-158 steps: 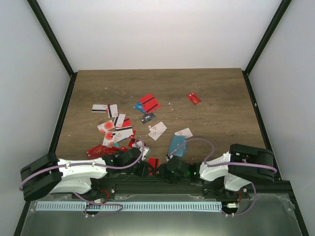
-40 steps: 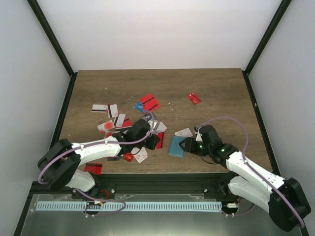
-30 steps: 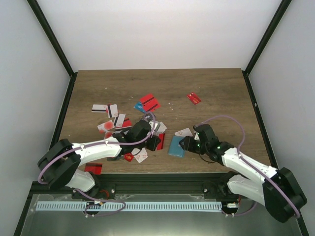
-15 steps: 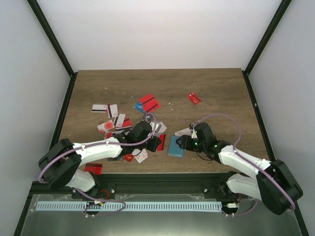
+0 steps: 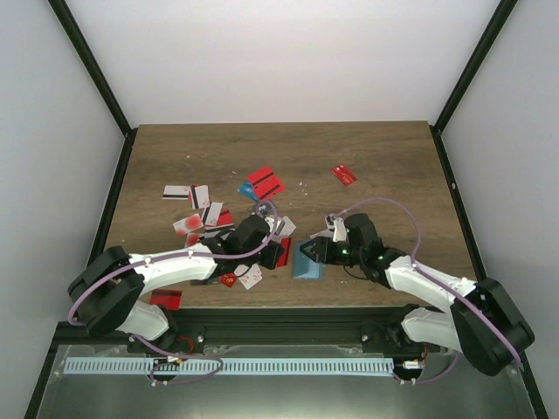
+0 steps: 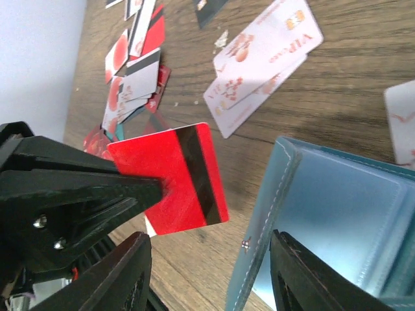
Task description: Put the credit cards into the card holder
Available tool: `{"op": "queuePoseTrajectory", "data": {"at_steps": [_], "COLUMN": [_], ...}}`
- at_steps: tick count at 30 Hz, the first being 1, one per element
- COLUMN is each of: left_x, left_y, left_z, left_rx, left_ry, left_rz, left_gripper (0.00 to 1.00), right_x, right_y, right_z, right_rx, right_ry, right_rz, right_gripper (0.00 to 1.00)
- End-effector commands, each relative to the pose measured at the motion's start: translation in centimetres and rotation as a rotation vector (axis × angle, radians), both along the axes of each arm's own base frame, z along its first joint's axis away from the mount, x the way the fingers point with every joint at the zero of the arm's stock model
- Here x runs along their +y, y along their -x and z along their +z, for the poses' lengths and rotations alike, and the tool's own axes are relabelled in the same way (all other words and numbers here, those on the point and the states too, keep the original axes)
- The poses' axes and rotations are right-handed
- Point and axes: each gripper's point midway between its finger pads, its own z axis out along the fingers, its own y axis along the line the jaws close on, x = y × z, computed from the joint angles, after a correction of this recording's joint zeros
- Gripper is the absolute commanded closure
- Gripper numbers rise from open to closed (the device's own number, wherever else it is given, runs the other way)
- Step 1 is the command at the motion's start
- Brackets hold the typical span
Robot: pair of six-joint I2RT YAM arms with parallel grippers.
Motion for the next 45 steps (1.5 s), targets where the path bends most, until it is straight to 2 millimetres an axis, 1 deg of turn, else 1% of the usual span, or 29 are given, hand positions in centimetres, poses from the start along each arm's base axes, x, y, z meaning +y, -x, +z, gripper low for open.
{"op": "queuePoseTrajectory", "data": {"at_steps": [1, 6, 12, 17, 21, 24, 28, 30, 34, 38, 40, 45], "left_x": [0.1, 0.0, -0.8, -2.2, -2.8, -1.8, 1.0, 2.6, 4.6, 6.1, 6.3, 5.2], "left_y": [-0.7, -0.4, -0.1, 0.1, -0.6, -1.4, -2.6, -3.0, -3.2, -3.2, -2.7, -0.6], "left_z": [-0.1, -0.9, -1.6, -1.6, -1.7, -1.8, -1.3, -0.9, 0.1, 2.1, 3.7, 6.8], "left_rx": [-0.028, -0.006, 0.028, 0.072, 0.107, 0.122, 0.072, 0.037, -0.005, -0.042, -0.058, -0.048], "left_ry": [-0.029, -0.019, 0.019, 0.103, 0.142, 0.134, 0.046, -0.013, -0.082, -0.109, -0.076, 0.032], "left_rz": [0.021, 0.014, -0.01, -0.052, -0.054, -0.007, 0.088, 0.132, 0.188, 0.231, 0.225, 0.136], "left_gripper": [0.96, 0.96, 0.96, 0.96, 0.96, 0.96, 0.96, 0.96, 0.96, 0.96, 0.96, 0.96], "right_x": [2.6, 4.3, 6.3, 6.8, 7.0, 7.0, 7.0, 7.0, 7.0, 7.2, 7.3, 7.9], "right_y": [-0.2, 0.1, 0.6, 0.6, 0.4, 0.1, 0.3, 0.3, 0.2, 0.1, 0.0, -0.1], "right_z": [3.0, 3.4, 3.2, 3.0, 2.6, 1.6, -0.2, -0.9, -2.1, -3.1, -3.9, -5.4], "right_rx": [-0.06, -0.068, -0.055, -0.044, -0.047, -0.031, 0.001, 0.014, 0.031, 0.048, 0.069, 0.102], "right_ry": [-0.1, -0.127, -0.157, -0.187, -0.188, -0.174, -0.159, -0.152, -0.138, -0.122, -0.097, -0.062], "right_rz": [0.092, 0.144, 0.191, 0.202, 0.2, 0.195, 0.192, 0.191, 0.19, 0.201, 0.199, 0.227], "right_gripper": [0.48, 0.49, 0.5, 0.51, 0.56, 0.62, 0.67, 0.69, 0.69, 0.68, 0.67, 0.63]}}
